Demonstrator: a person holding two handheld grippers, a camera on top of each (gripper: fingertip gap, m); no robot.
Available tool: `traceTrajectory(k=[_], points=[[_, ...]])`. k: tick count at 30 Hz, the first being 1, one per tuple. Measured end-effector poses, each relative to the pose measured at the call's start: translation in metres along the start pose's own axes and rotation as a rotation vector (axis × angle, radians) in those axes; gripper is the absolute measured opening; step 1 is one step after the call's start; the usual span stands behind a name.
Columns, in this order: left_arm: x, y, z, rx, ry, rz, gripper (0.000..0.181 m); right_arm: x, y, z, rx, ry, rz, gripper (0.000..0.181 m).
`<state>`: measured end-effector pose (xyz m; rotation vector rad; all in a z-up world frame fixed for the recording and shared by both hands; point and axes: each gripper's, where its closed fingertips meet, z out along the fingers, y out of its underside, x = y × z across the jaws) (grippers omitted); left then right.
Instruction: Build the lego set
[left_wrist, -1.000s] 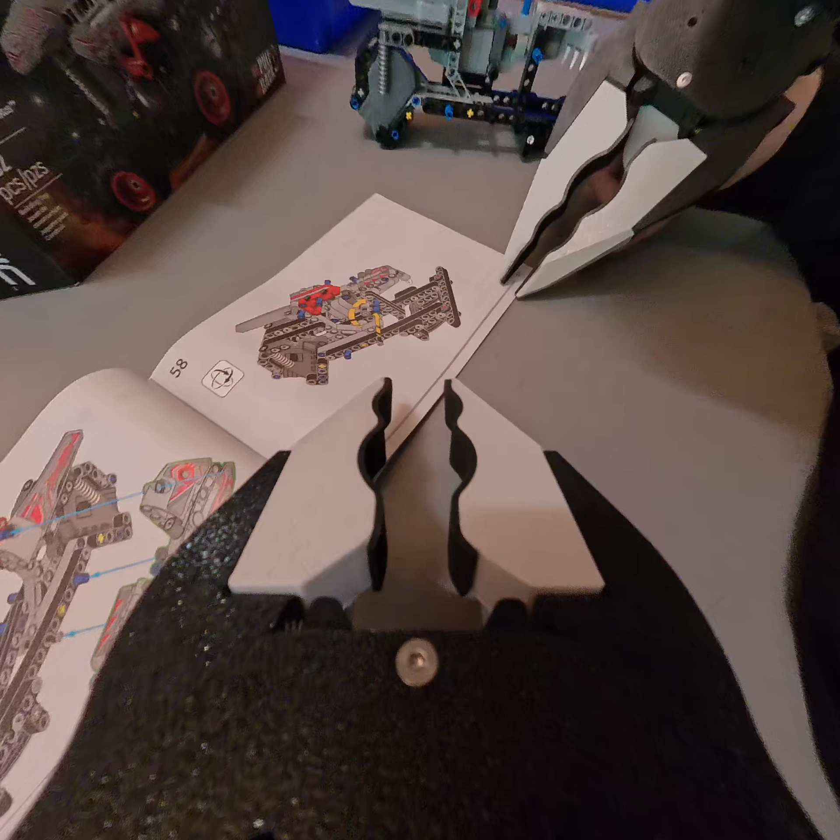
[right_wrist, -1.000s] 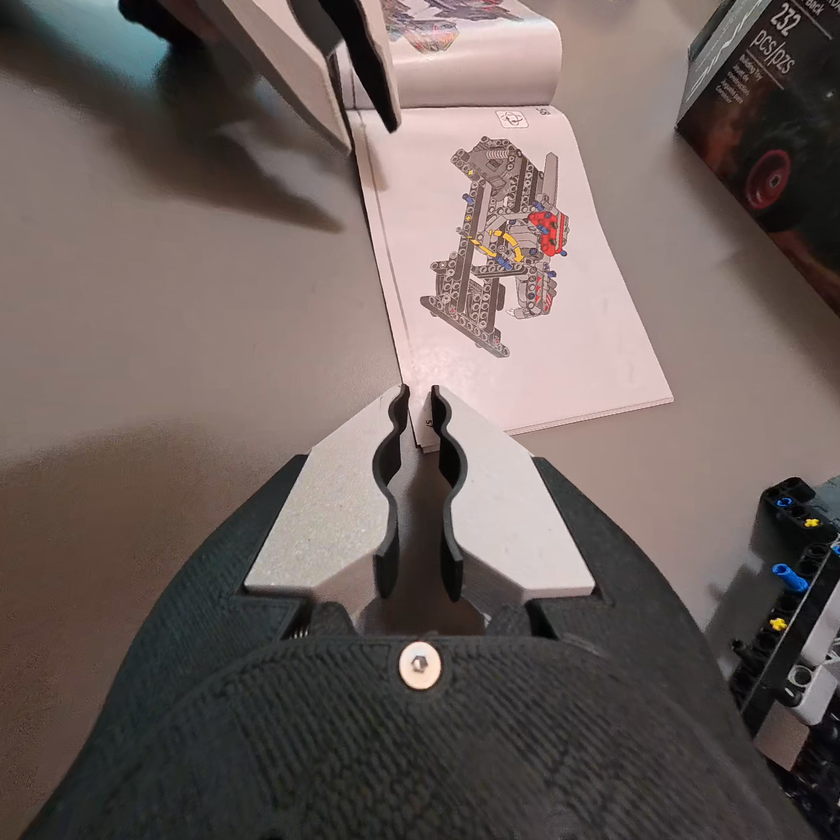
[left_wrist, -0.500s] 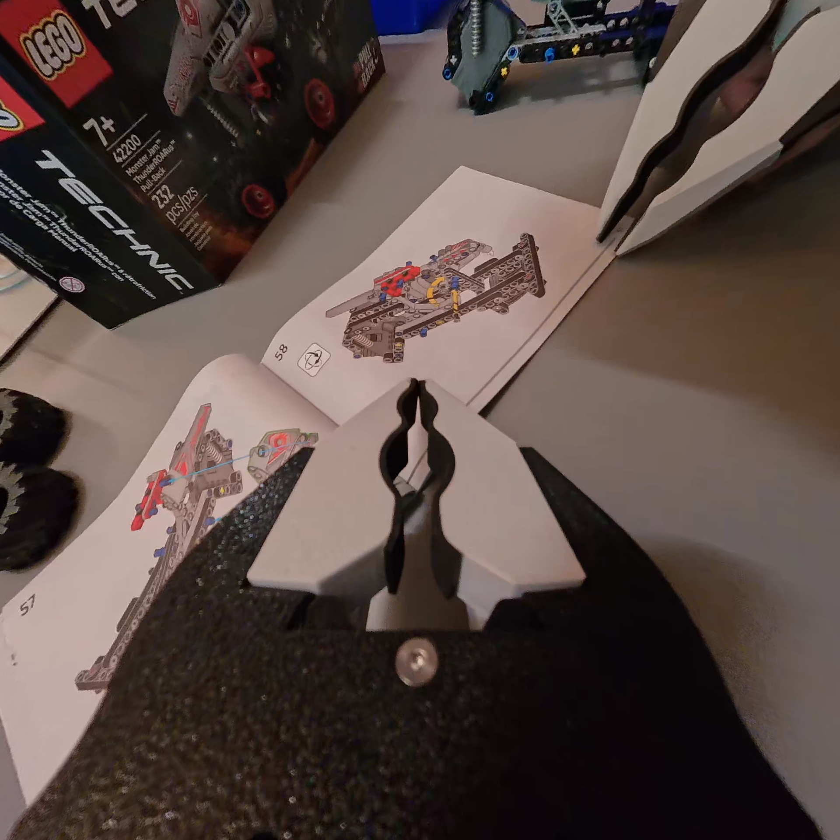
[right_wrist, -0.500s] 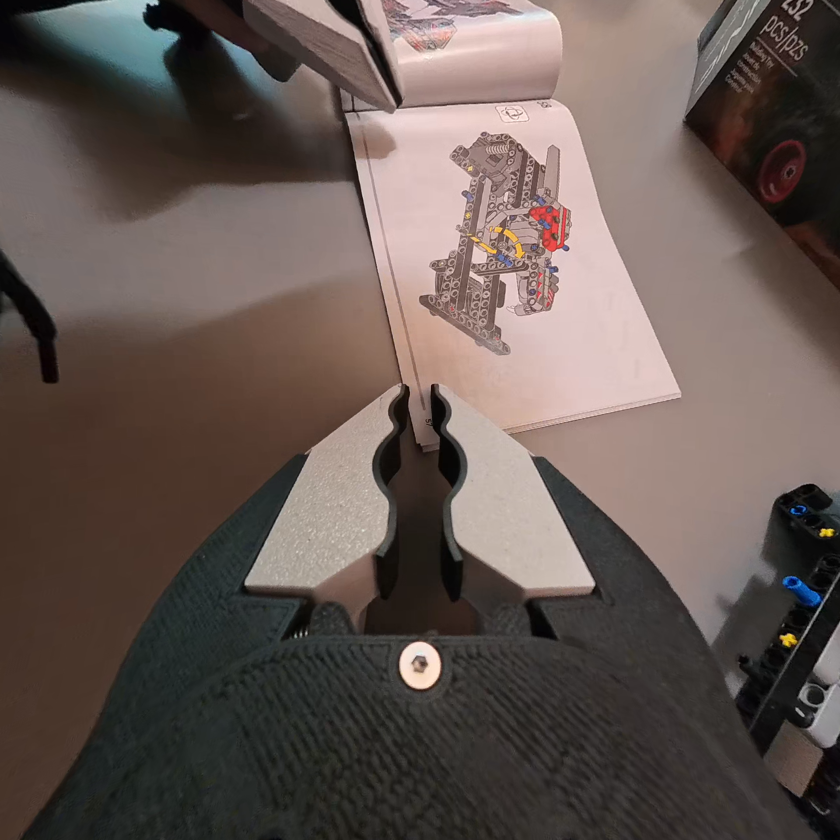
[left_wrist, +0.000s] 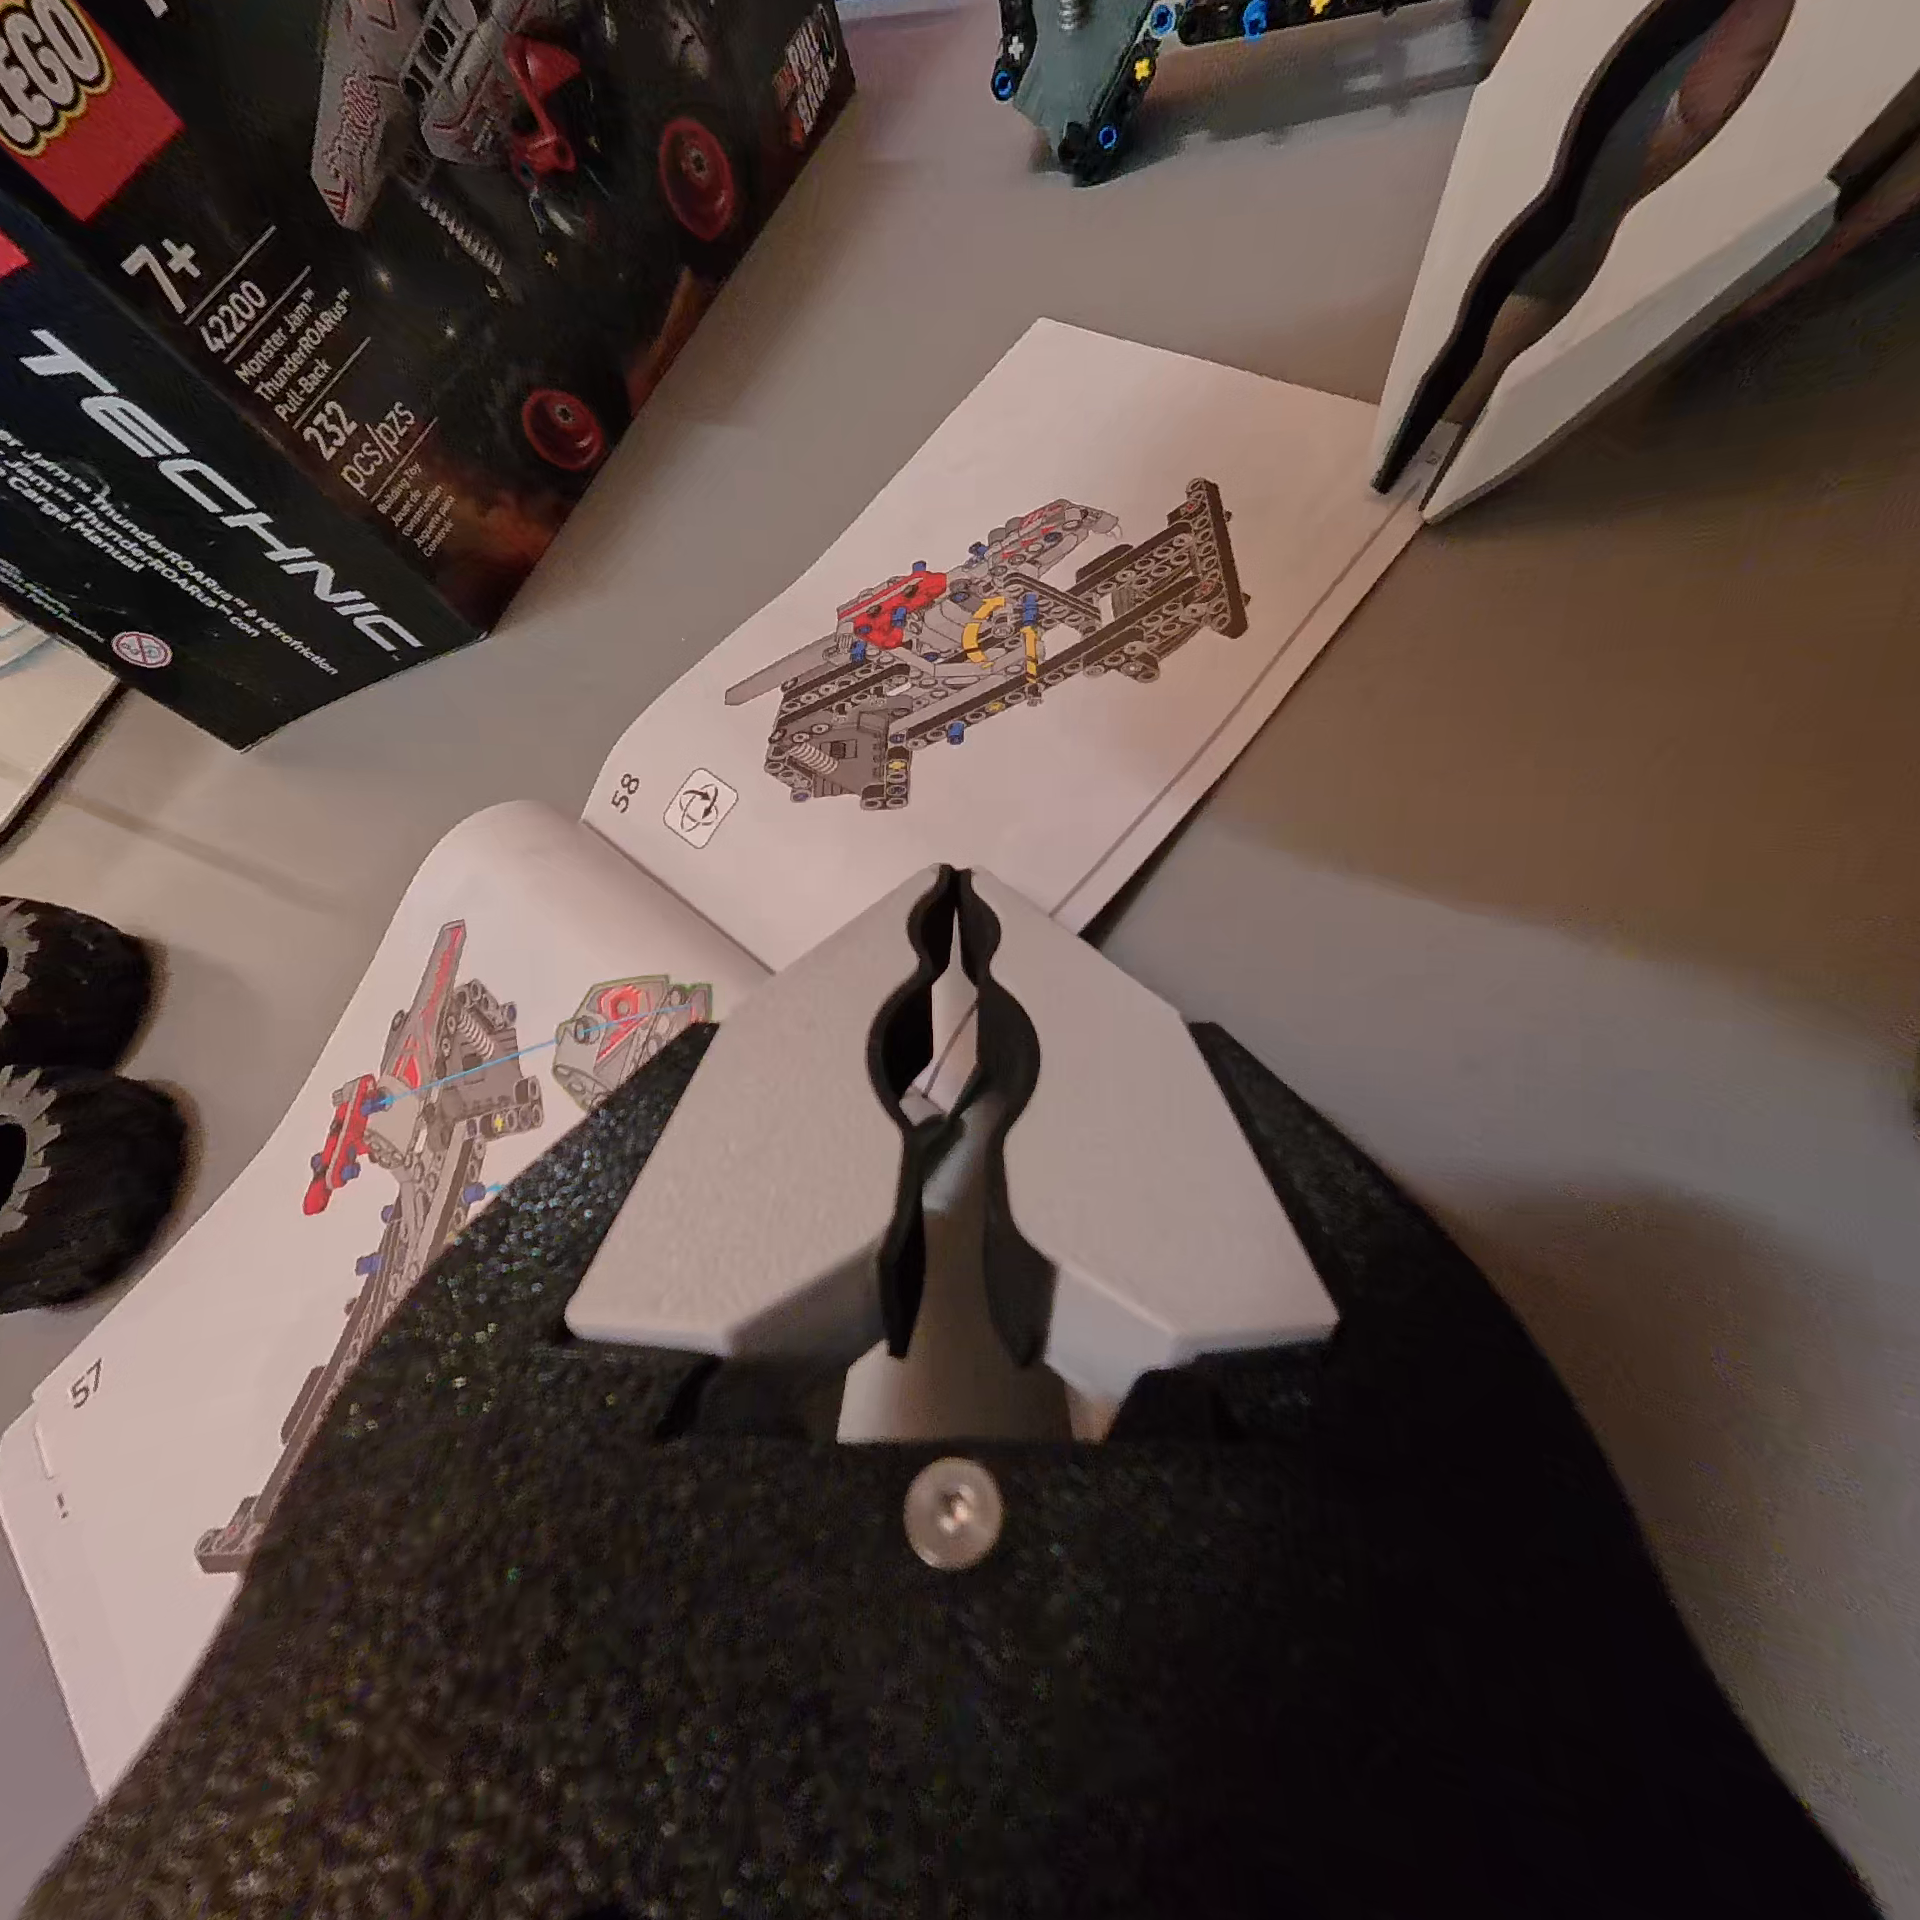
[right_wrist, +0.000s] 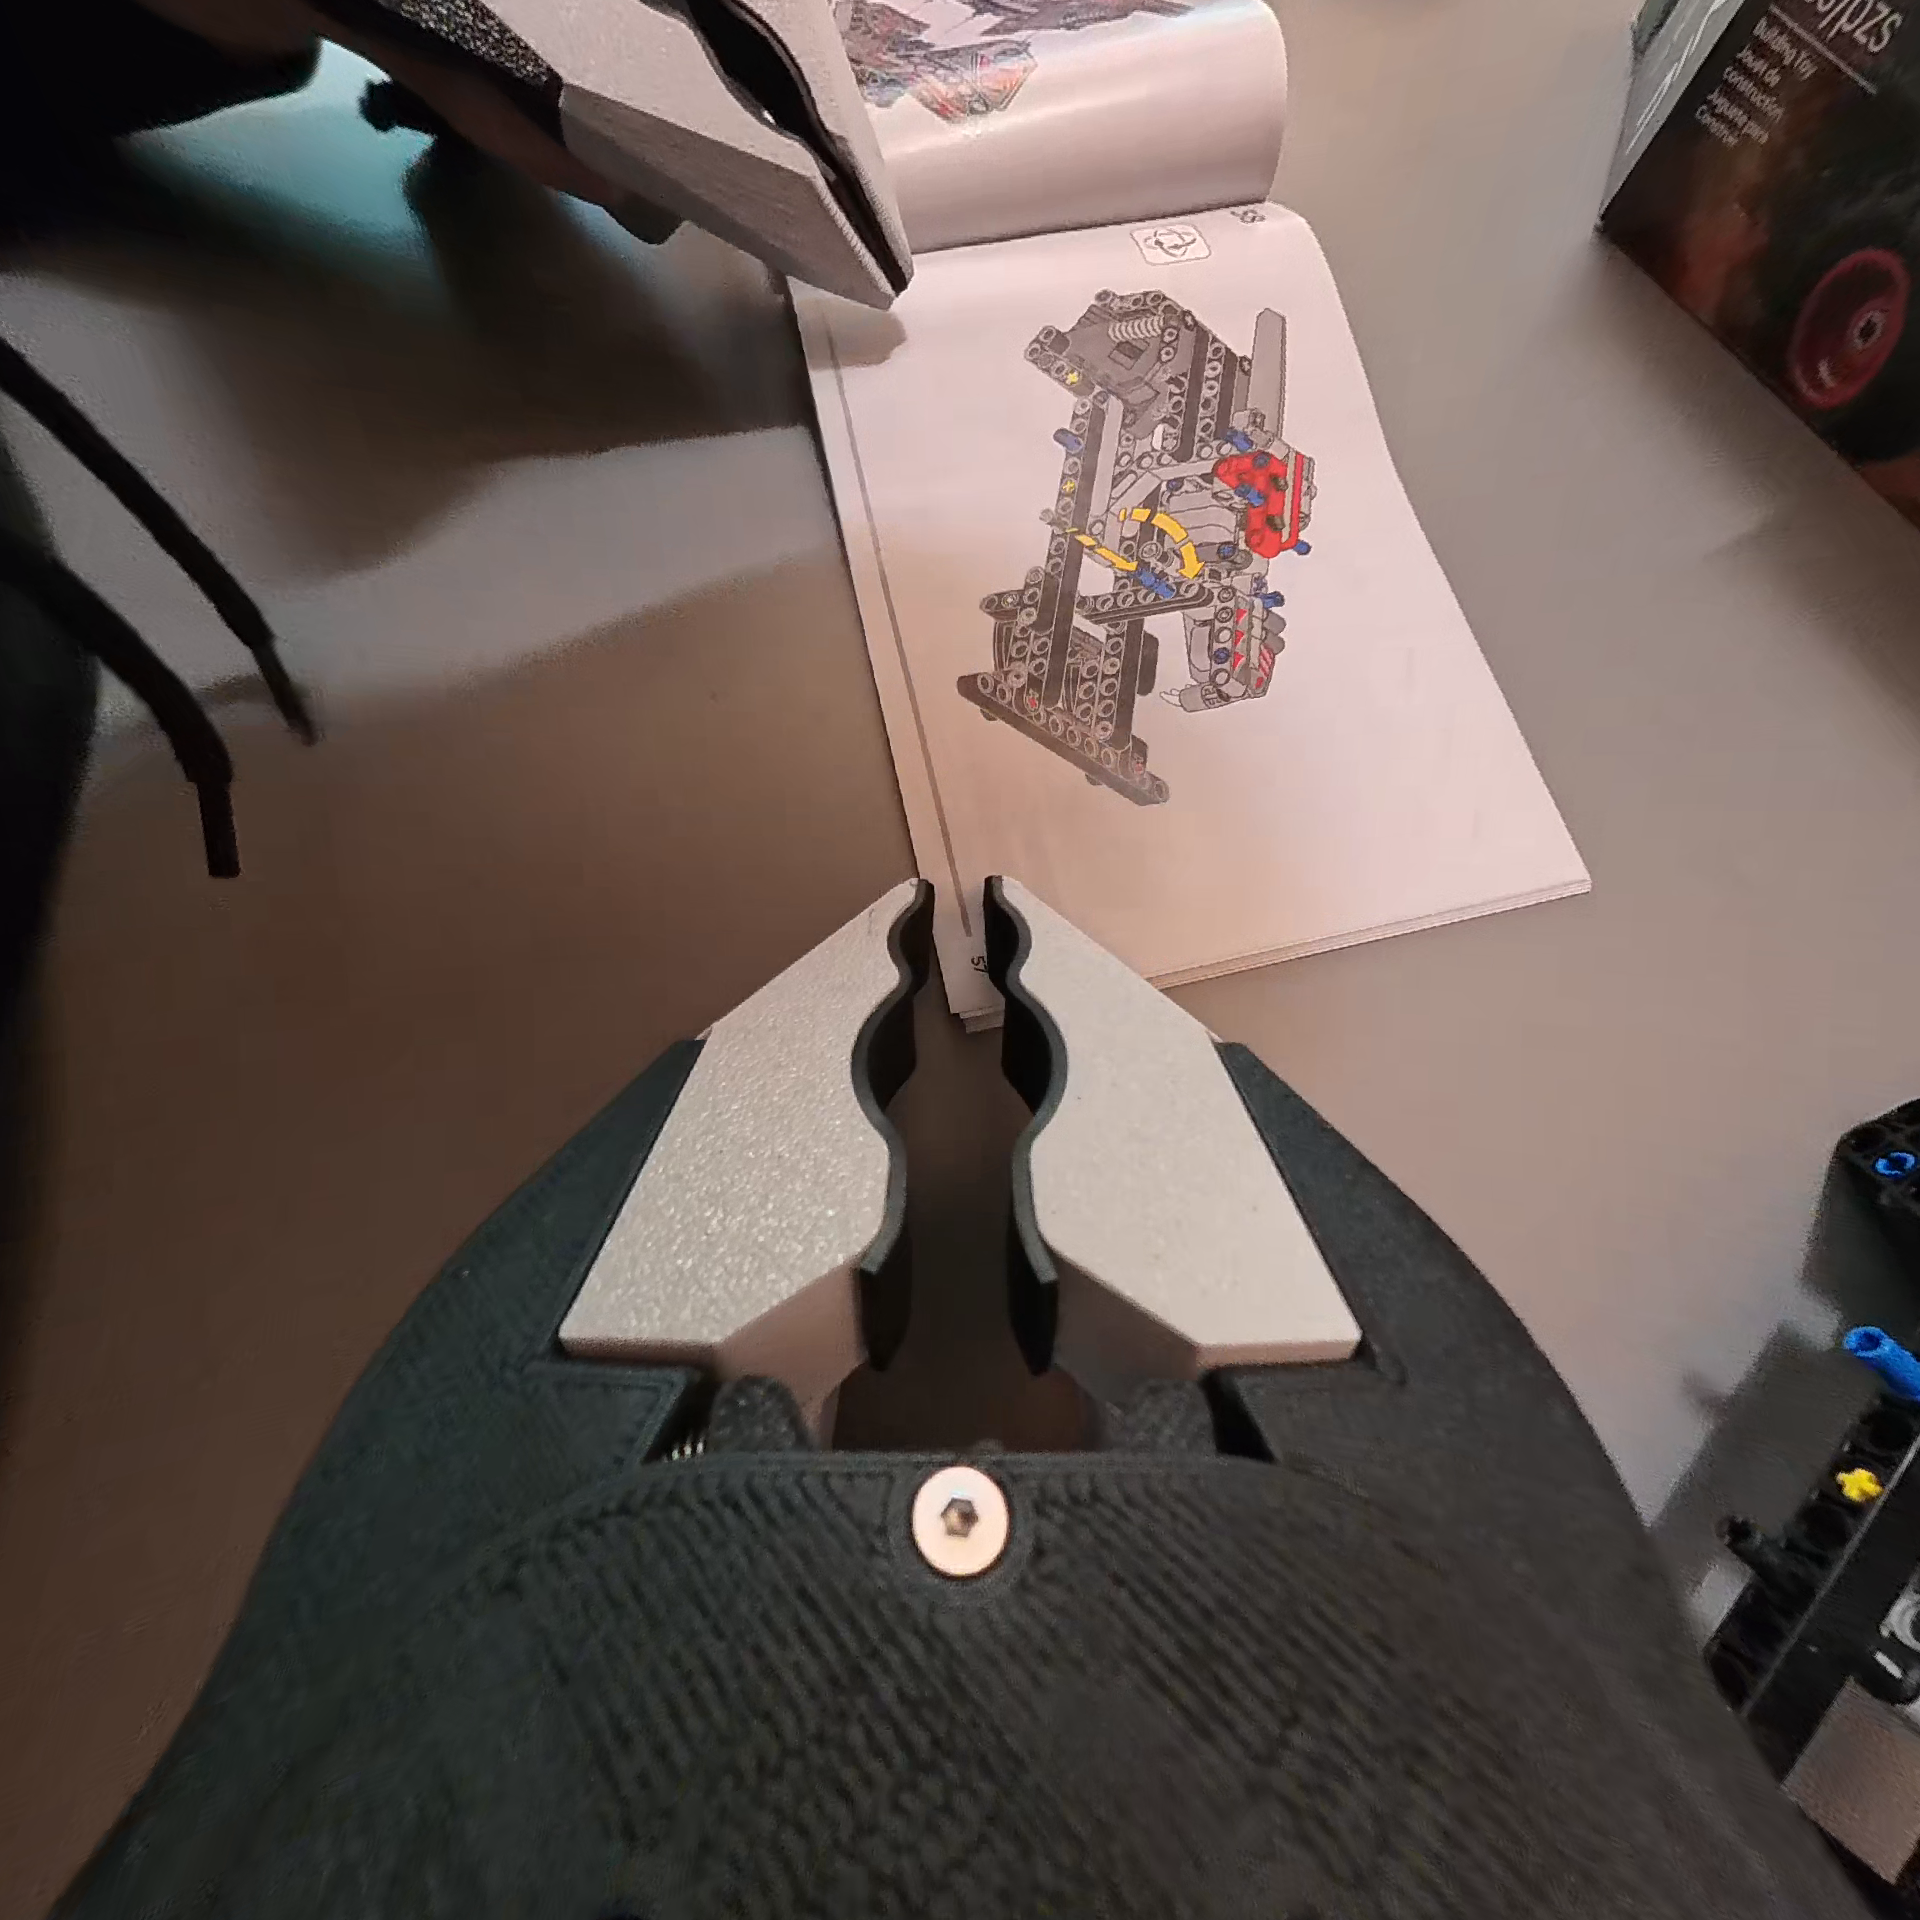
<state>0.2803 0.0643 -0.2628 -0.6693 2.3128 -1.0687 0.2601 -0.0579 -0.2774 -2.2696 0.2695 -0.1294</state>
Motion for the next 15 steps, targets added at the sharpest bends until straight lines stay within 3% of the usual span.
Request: traceTrajectory(k=[15], points=[[0.0002, 0.0018, 0.0006, -0.01, -0.002, 0.011, 0.0, 0.0007, -0.0003, 0.0004, 0.0, 0.002, -0.006, 0.008]])
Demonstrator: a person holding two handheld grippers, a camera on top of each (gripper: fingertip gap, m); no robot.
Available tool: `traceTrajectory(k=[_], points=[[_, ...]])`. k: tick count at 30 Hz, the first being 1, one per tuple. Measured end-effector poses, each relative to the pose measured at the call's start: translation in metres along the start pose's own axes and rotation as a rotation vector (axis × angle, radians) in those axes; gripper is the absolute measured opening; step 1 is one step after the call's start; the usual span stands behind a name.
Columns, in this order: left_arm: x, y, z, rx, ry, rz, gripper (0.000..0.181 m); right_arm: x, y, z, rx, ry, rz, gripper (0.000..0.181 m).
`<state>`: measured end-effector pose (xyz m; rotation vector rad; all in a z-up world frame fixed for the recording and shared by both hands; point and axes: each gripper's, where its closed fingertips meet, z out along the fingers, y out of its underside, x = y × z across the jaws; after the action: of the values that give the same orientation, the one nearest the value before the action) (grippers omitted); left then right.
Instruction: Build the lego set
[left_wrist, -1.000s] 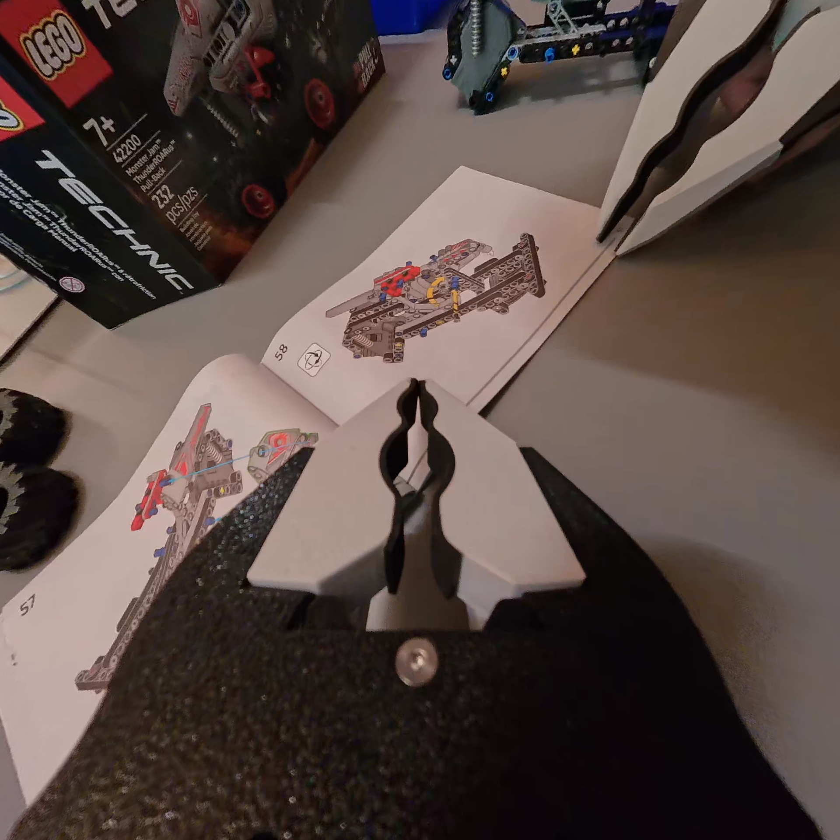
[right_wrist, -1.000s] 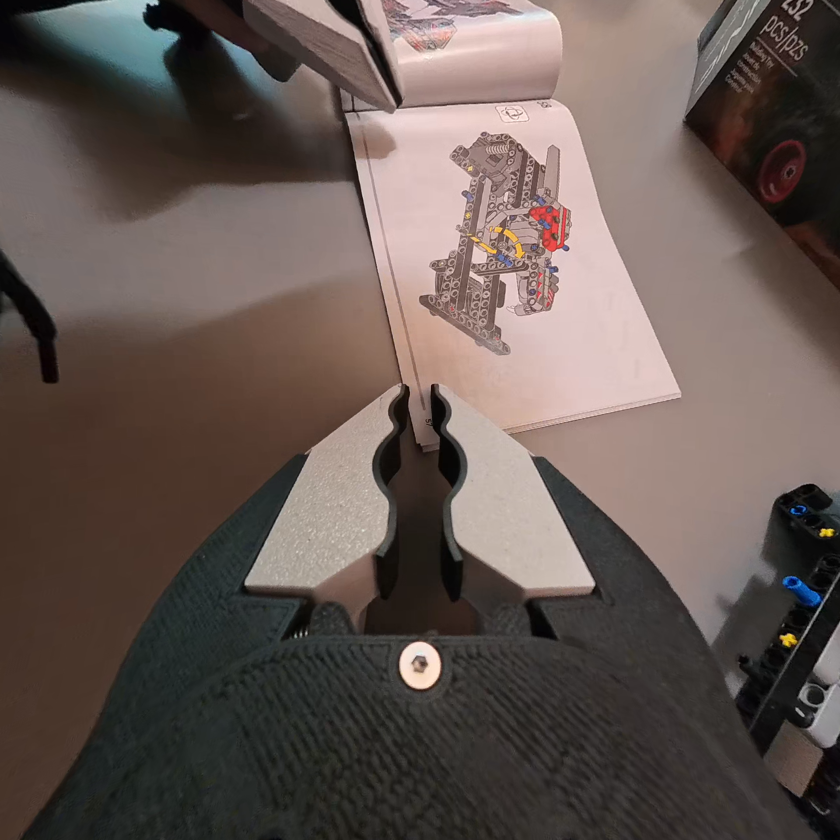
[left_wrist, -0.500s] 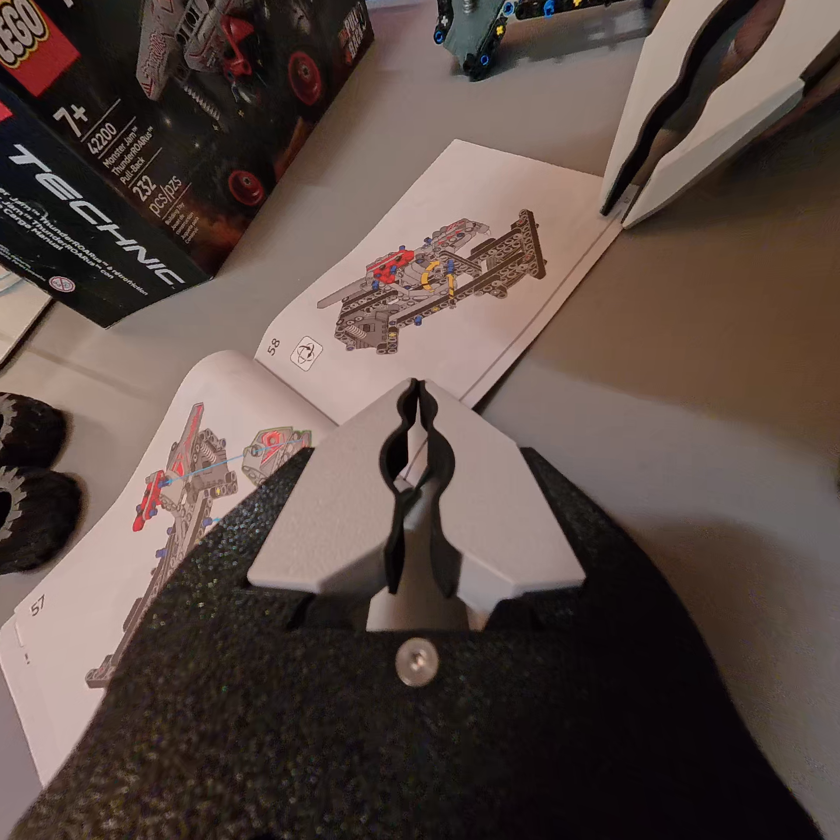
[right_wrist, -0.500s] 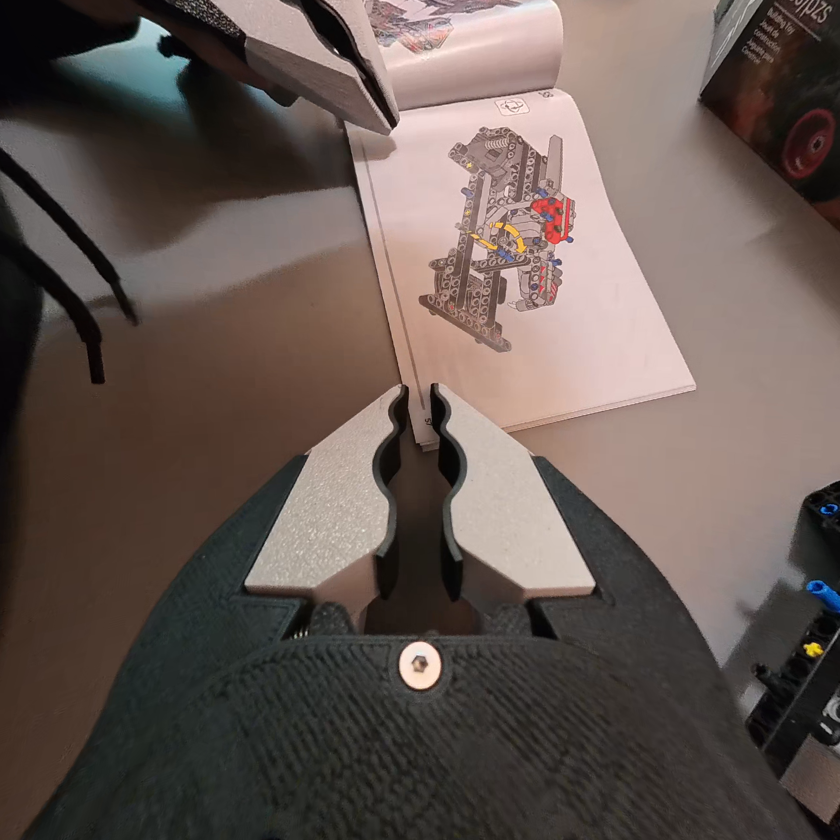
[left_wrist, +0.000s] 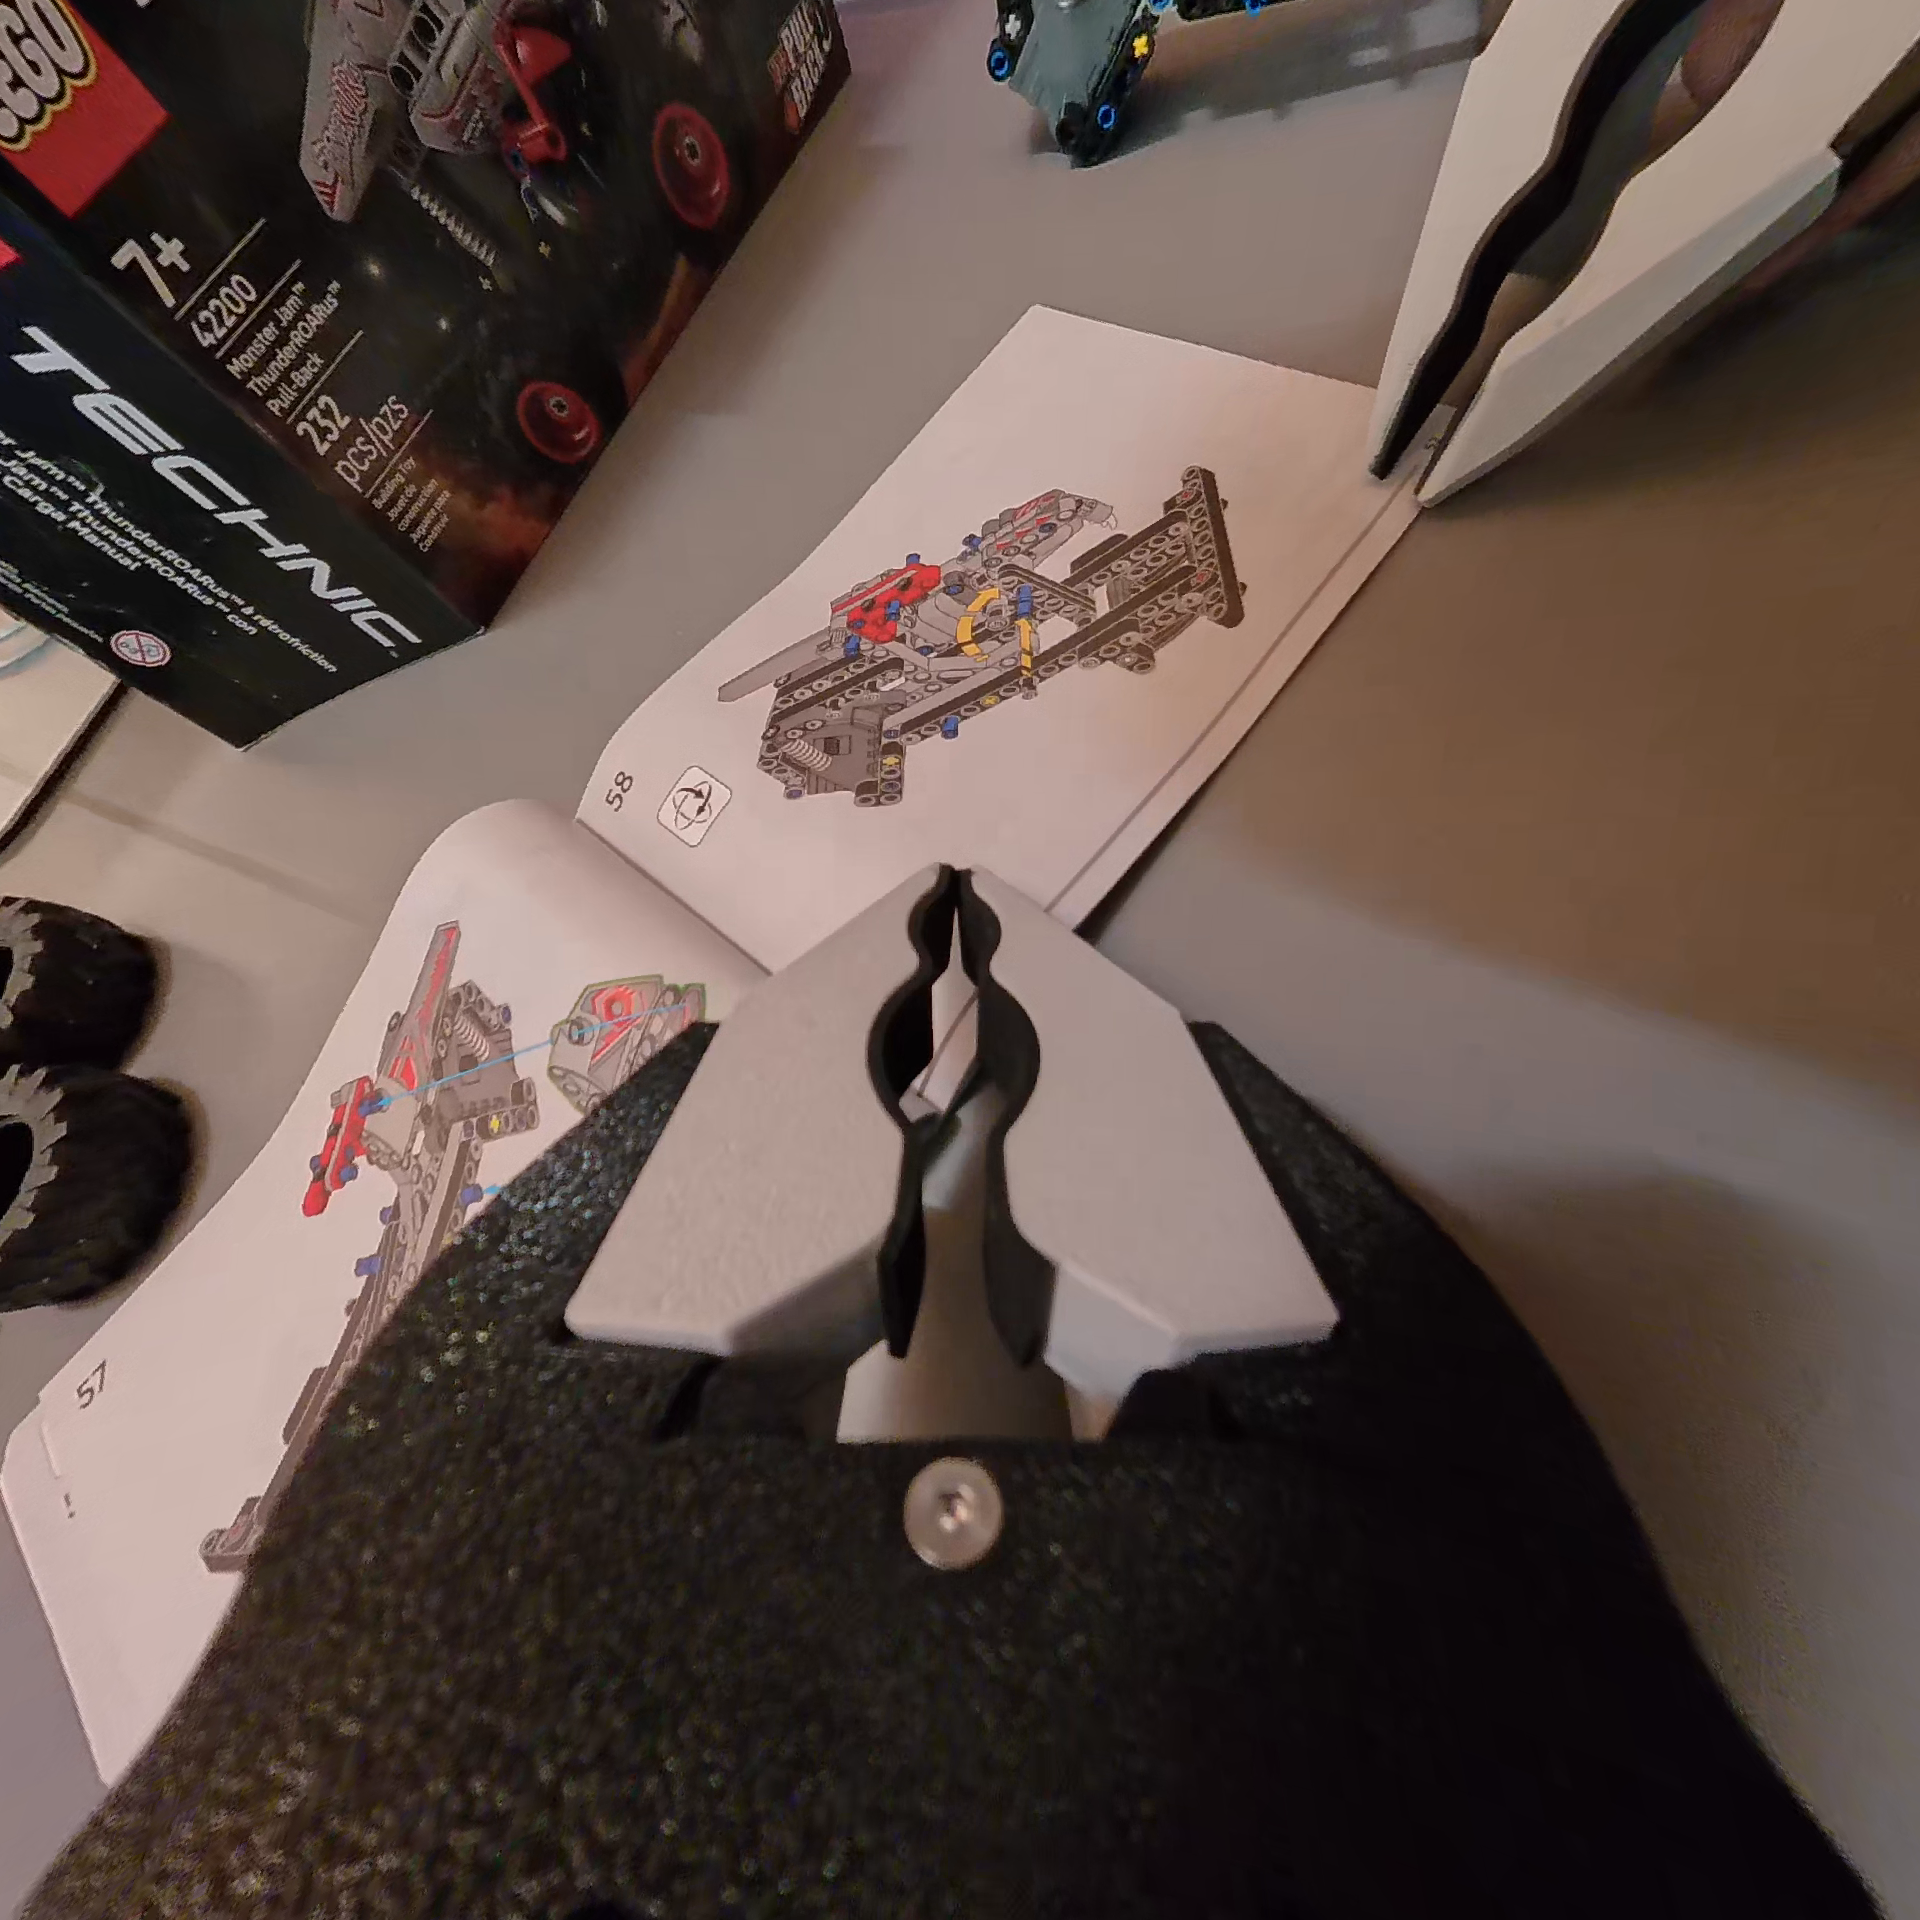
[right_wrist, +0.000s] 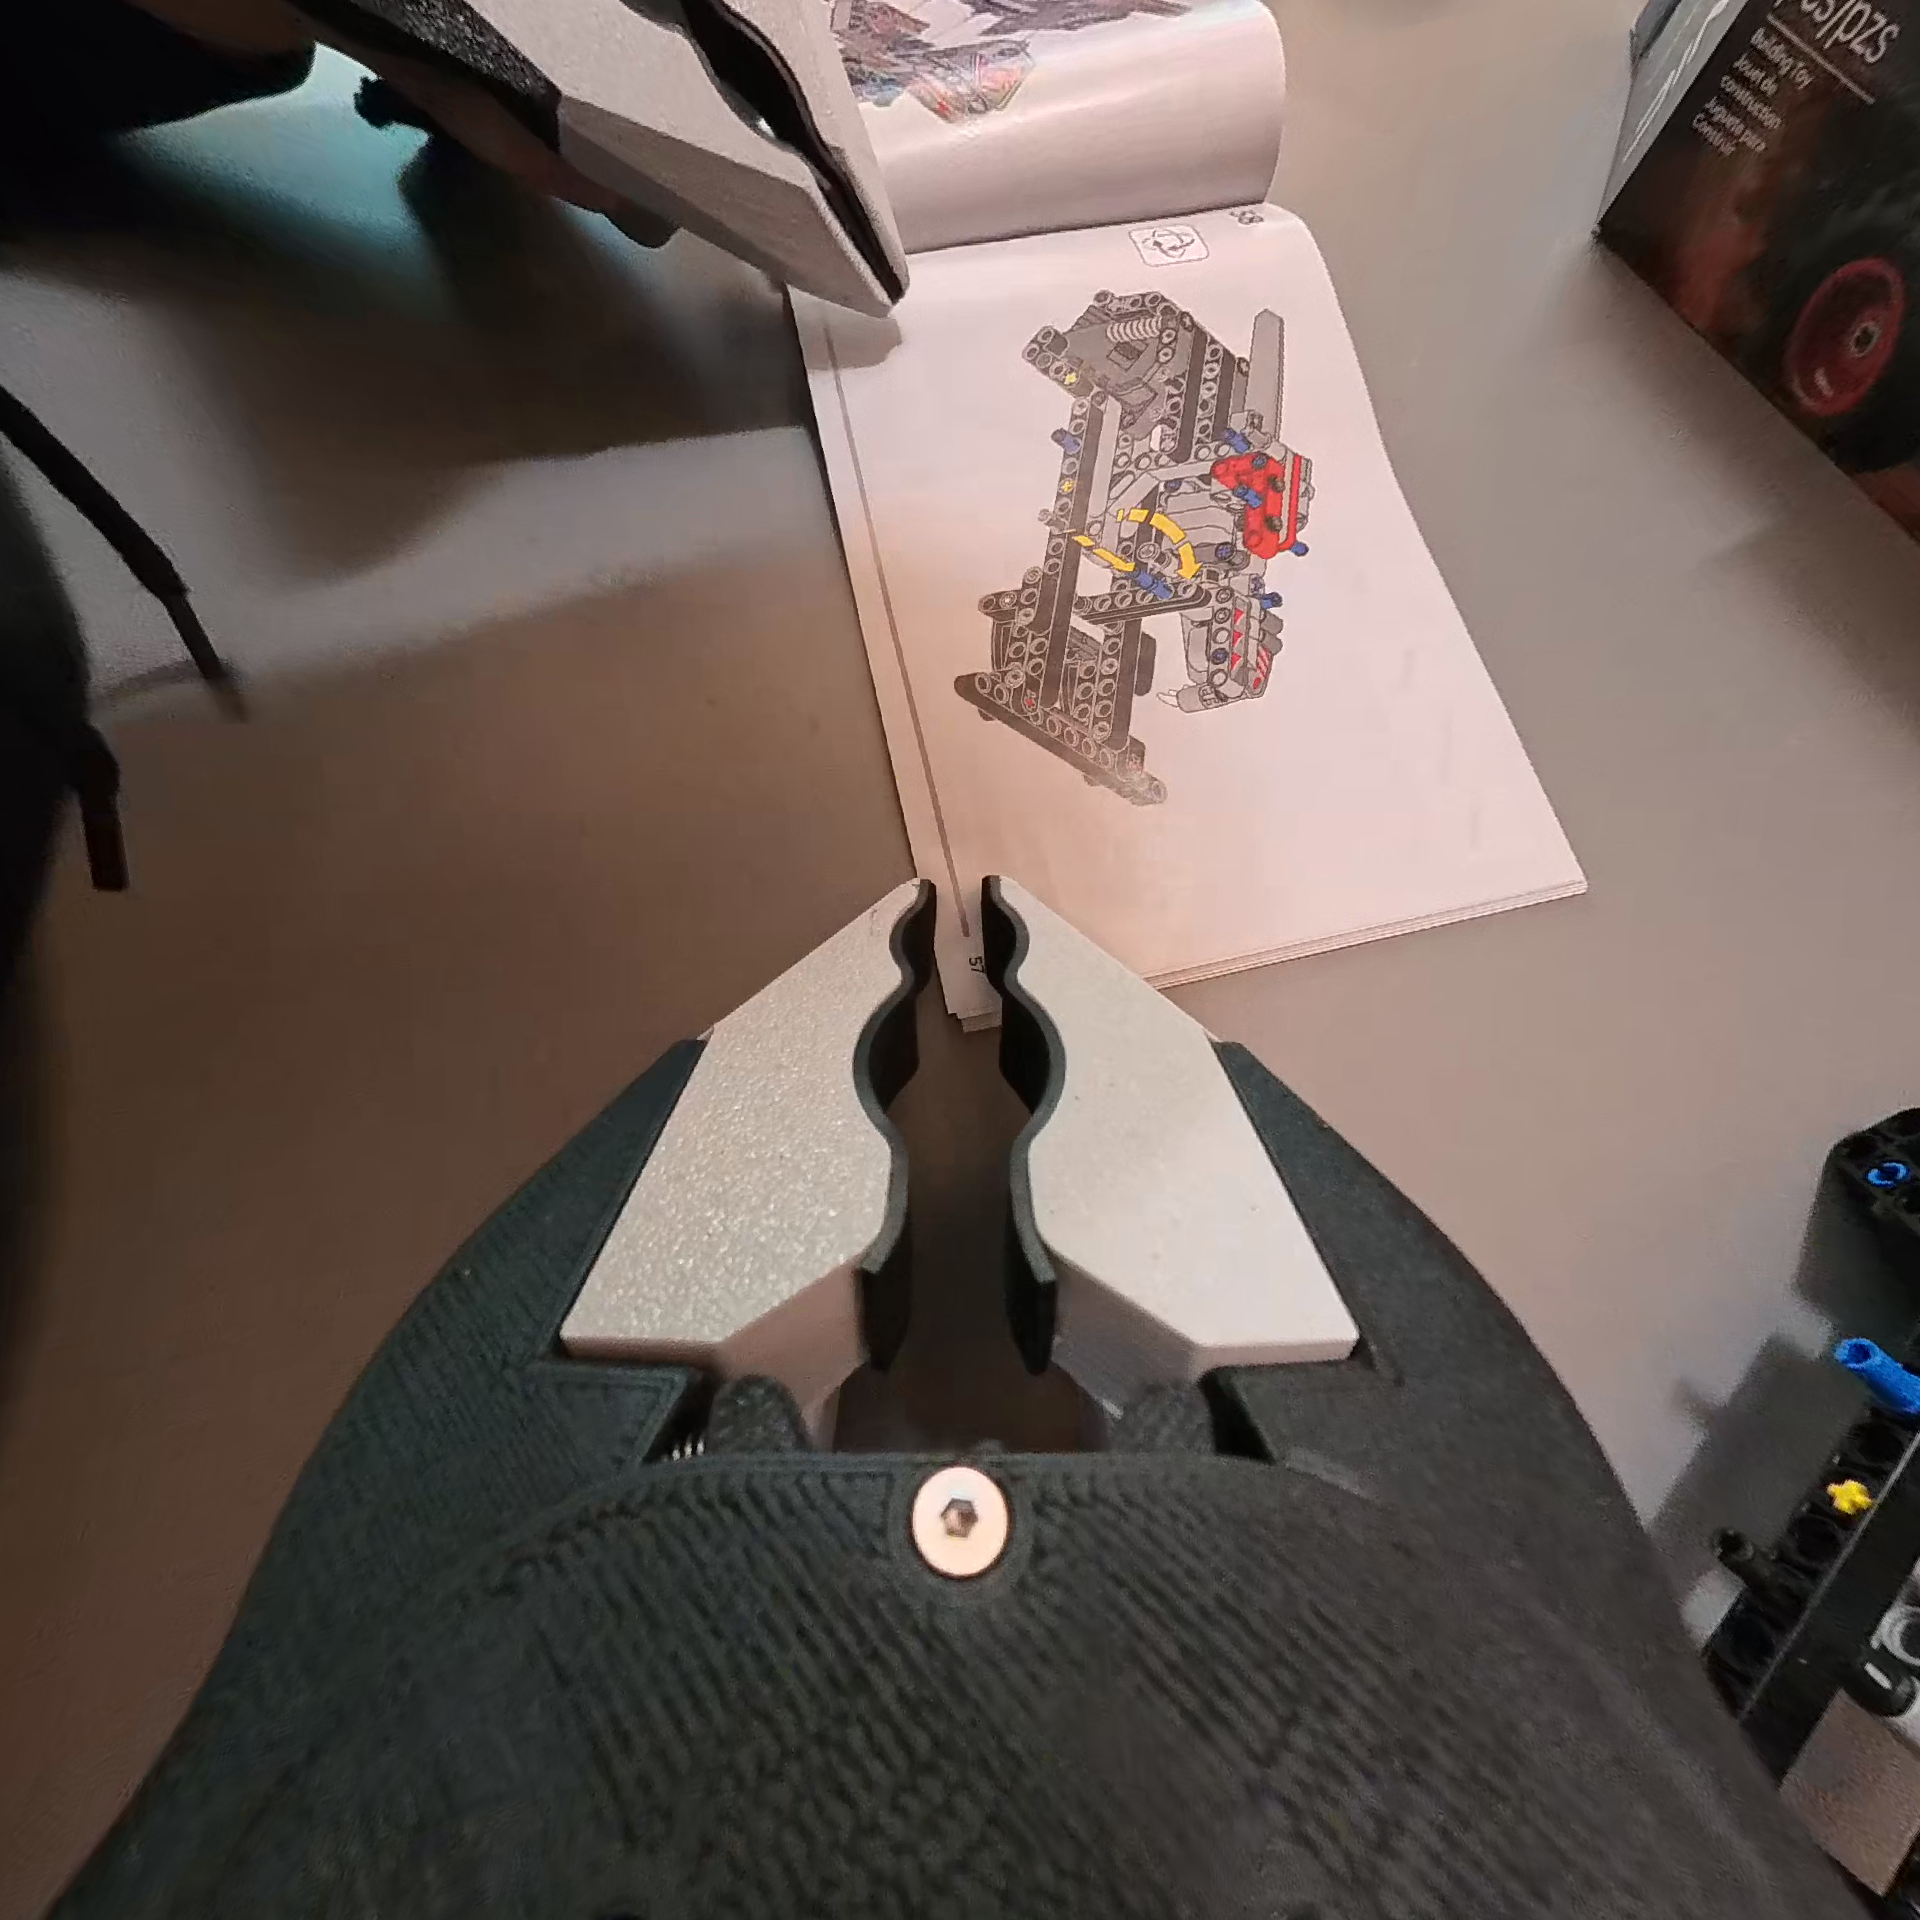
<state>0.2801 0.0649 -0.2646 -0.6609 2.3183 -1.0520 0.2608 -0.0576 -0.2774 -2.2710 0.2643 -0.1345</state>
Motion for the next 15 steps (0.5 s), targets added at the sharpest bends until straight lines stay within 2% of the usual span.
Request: traceTrajectory(k=[15], points=[[0.0017, -0.0005, 0.0005, -0.002, -0.031, 0.056, 0.0, -0.0002, 0.0001, 0.0002, -0.003, 0.04, -0.051, 0.008]])
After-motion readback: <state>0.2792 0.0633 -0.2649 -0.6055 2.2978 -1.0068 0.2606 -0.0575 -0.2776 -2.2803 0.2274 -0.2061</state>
